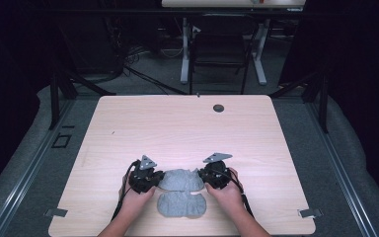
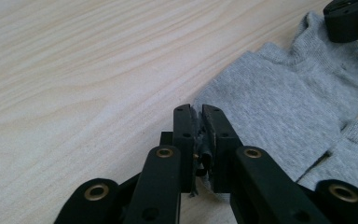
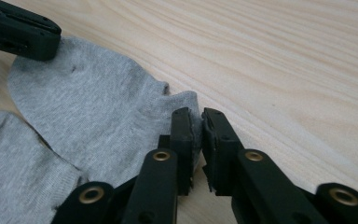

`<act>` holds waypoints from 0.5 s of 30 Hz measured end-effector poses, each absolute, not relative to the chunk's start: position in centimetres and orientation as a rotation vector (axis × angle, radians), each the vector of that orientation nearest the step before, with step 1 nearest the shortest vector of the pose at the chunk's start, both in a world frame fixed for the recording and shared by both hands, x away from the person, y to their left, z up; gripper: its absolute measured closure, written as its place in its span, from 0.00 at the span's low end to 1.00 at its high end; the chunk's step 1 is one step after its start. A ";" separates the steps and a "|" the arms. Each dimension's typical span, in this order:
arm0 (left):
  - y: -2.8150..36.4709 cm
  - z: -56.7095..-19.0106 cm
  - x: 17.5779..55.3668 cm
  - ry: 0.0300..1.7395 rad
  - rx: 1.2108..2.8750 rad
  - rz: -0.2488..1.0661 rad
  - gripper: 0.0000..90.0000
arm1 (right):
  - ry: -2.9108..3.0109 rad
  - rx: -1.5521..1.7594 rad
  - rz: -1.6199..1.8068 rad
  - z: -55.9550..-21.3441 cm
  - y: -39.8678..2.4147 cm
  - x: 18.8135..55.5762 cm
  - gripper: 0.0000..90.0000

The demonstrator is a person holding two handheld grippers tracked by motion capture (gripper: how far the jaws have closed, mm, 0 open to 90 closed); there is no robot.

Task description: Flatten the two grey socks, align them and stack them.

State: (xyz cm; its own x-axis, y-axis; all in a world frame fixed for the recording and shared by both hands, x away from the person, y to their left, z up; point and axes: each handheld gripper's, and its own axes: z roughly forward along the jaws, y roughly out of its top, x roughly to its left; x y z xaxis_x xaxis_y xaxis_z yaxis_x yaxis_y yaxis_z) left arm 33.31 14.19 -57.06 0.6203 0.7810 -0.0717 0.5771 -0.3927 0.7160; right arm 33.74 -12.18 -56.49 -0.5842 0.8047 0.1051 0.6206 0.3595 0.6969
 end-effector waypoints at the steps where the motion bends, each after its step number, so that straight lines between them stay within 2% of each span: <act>1: 14.2 -57.1 33.3 1.062 2.114 0.355 0.96 | 2.371 1.267 1.040 -56.5 -12.3 33.7 0.96; 15: 14.6 -56.5 33.1 1.052 2.104 0.355 0.98 | 2.369 1.248 1.060 -55.9 -12.7 33.4 0.98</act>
